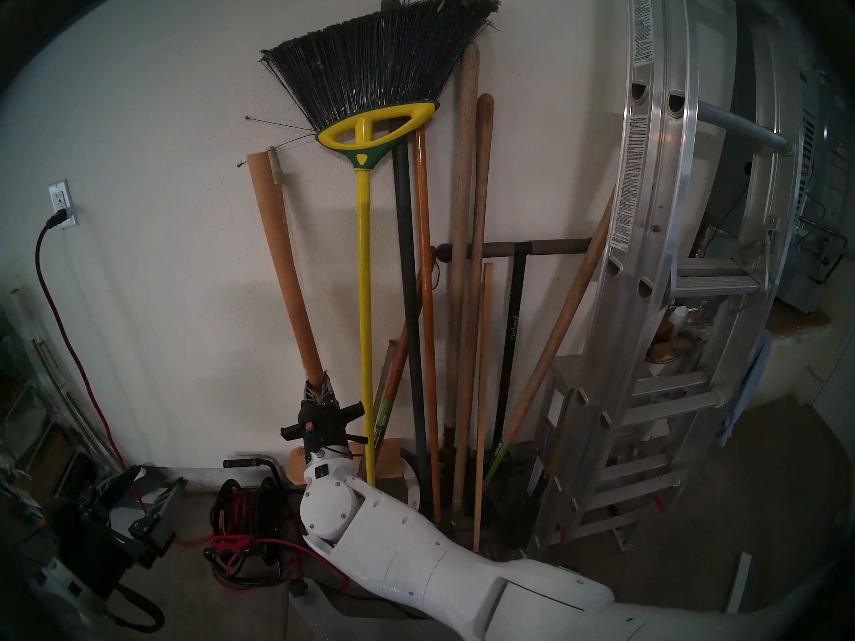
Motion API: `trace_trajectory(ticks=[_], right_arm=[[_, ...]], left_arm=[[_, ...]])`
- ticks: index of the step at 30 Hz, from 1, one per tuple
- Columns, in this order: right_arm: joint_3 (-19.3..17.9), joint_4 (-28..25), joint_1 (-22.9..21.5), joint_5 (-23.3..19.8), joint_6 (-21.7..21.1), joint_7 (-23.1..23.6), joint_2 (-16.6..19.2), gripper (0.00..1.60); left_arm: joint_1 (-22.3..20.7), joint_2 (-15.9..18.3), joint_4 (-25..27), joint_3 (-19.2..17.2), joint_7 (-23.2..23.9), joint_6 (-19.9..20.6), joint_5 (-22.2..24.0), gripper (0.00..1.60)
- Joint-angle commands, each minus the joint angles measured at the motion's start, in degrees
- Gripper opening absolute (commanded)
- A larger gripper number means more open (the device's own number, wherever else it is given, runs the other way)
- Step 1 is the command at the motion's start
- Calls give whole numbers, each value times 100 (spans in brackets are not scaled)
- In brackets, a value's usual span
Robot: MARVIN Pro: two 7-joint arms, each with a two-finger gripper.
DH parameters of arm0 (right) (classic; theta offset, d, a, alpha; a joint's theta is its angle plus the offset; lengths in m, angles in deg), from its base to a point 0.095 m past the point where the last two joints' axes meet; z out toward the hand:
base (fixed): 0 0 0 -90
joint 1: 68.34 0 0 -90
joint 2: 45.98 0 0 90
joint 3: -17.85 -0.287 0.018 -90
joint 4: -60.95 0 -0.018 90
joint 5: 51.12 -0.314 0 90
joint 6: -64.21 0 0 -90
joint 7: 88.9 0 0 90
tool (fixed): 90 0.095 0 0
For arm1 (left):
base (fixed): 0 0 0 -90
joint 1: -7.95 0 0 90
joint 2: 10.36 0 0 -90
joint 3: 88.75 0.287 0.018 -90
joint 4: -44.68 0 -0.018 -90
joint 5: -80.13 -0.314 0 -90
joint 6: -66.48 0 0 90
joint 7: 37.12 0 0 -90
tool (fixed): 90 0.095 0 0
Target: Put wooden sticks into the pot
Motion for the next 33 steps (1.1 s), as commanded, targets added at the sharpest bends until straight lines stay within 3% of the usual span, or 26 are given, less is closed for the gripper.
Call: trace_trajectory(ticks=[1,18,33], right_arm=[[-151,419,-557,-145,147,321,-402,0],[-577,1718,-1422,-558,-82,1304,-830,0],[-850,2527,-1897,-796,-111,1816,-1141,0]], left_arm=[[2,-16,47,10,-4,2,6,160],[-24,-46,47,-7,33,27,-14,160],[-46,-75,47,-20,64,49,-29,160]])
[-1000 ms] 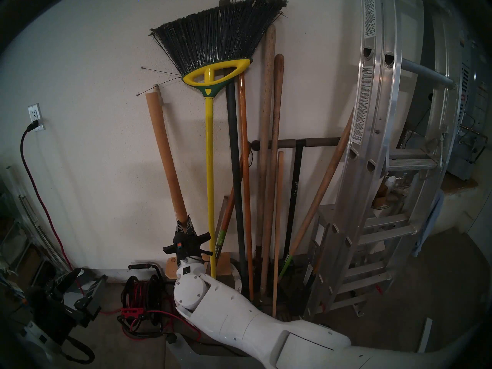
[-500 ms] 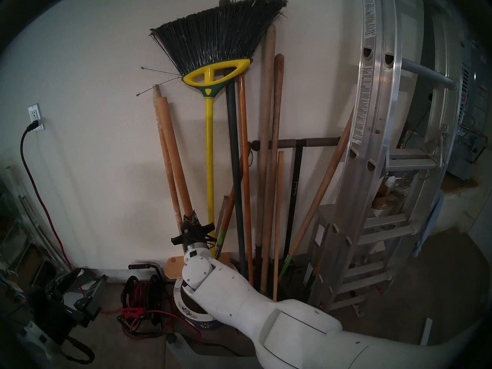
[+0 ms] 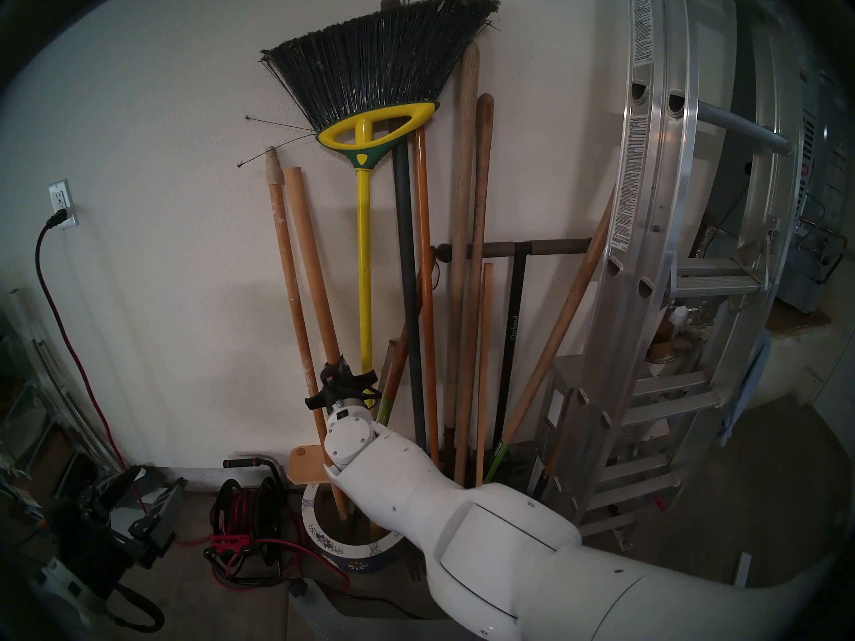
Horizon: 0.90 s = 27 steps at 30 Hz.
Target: Put wooden sticks into the pot
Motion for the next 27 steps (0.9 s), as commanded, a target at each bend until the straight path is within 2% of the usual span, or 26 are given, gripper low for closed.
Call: trace_trajectory(ticks=[1,27], right_arm=[[-57,175,-454,-36,68,154,-328,0],[-270,895,-731,-163,346,517,-629,0]], left_arm=[[-1,-17,47,11,-3,3,7,160],[-39,-72,47,-8,45,36,-21,160]])
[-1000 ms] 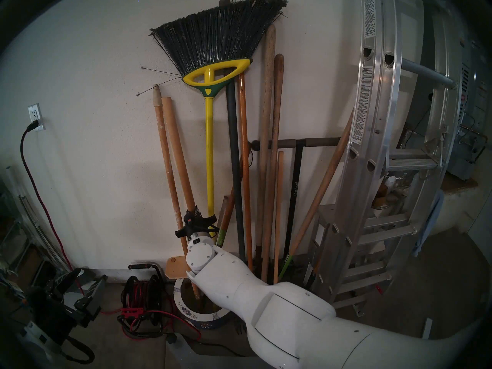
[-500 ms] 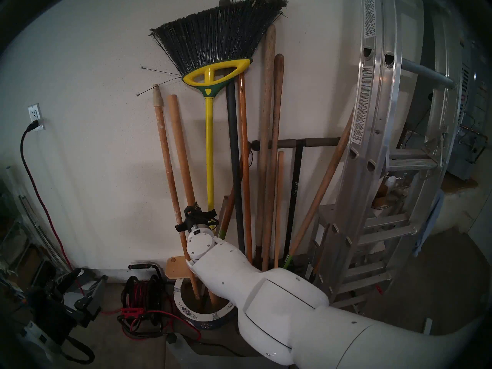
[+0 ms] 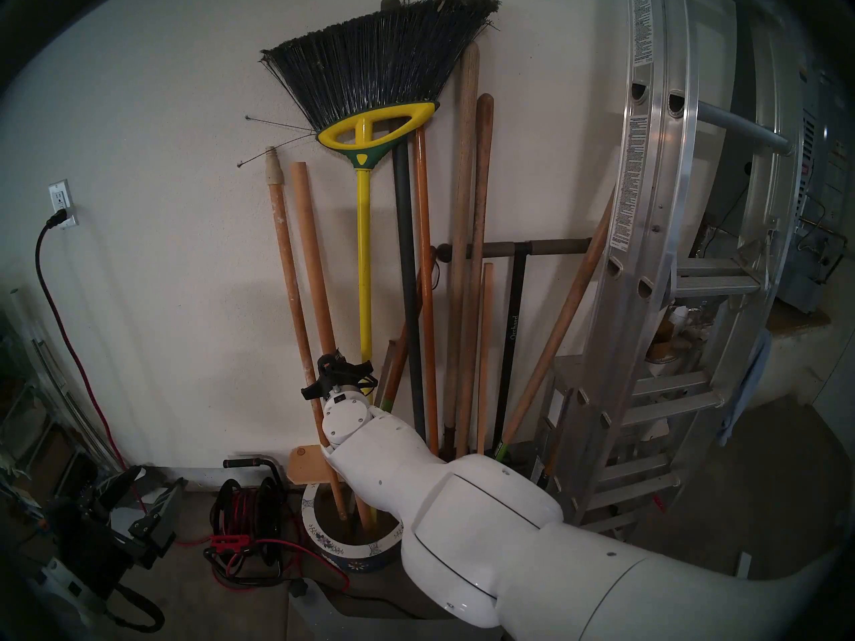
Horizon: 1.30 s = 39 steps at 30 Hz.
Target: Put wooden sticks into the pot
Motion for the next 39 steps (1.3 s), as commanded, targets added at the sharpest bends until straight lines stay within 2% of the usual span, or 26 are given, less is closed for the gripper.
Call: trace_trajectory(ticks=[1,2,9,12,21,31,39], right_arm=[[-18,60,-297,16,74,-36,-180,0],[-32,75,-317,11,72,-9,-168,160],[-11,150,-127,103,396,-212,-278,160],[22,210,66,185,689,-446,-319,160],[174,166,284,359,1247,-942,-350,160],[698,-409,537,595,1777,-1609,-141,160],[1084,-922,766,719,1876,-2059,96,160]], left_arm=[[-1,-18,47,12,-4,1,9,160],[-2,-20,47,11,-2,3,8,160],[-12,-36,47,9,9,10,3,160],[-18,-46,47,6,17,15,-1,160],[-30,-66,47,1,33,24,-9,160],[-46,-88,47,-6,54,36,-24,160],[-56,-101,47,-13,71,45,-34,160]])
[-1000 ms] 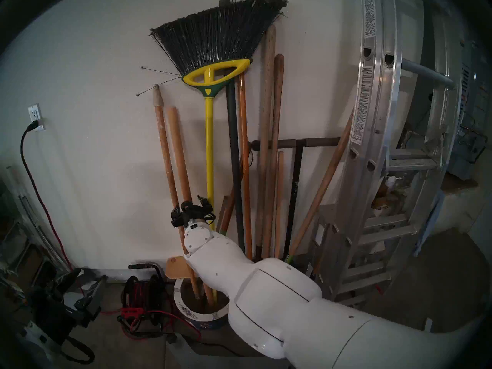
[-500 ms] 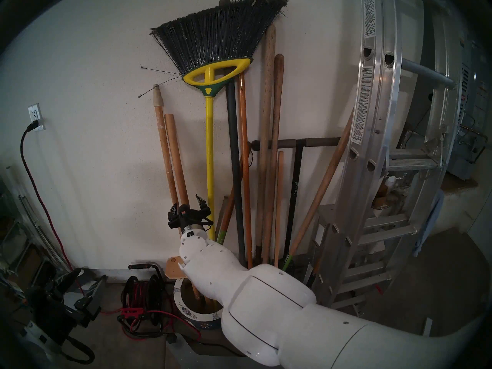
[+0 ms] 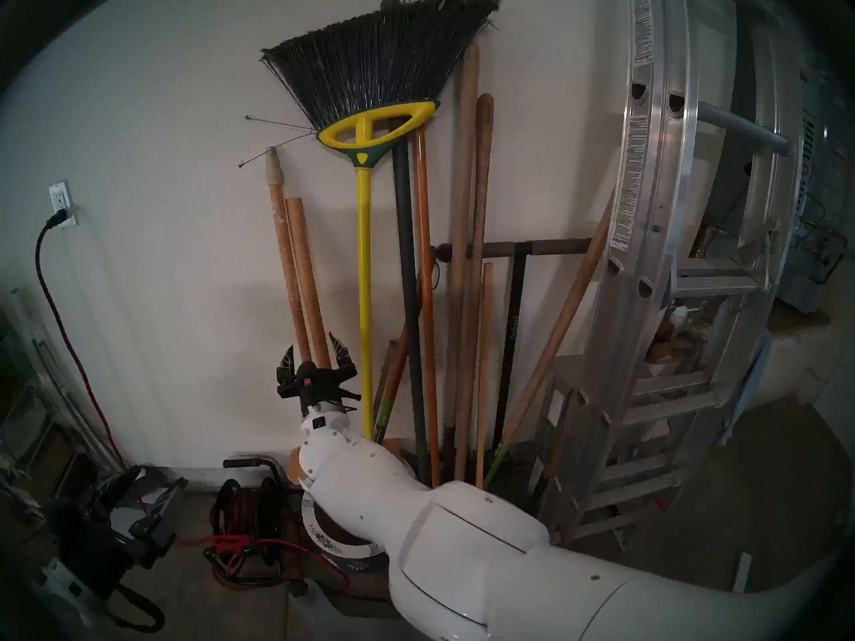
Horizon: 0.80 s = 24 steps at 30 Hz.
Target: Put wooden sticks into the pot
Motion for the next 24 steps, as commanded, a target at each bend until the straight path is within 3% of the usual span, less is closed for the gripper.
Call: trace_trajectory(ticks=[1,9,24], right_arm=[[380,-526,303,94,157,-453,272,160],[614,-1014,624,201,213,-996,599,160],[666,-1877,1101,569,346,-2057,1031,160]], left_arm=[[-1,-16,47,7,-3,2,7,160],[-13,-28,47,-1,14,14,-5,160],[-36,-49,47,-23,53,32,-33,160]])
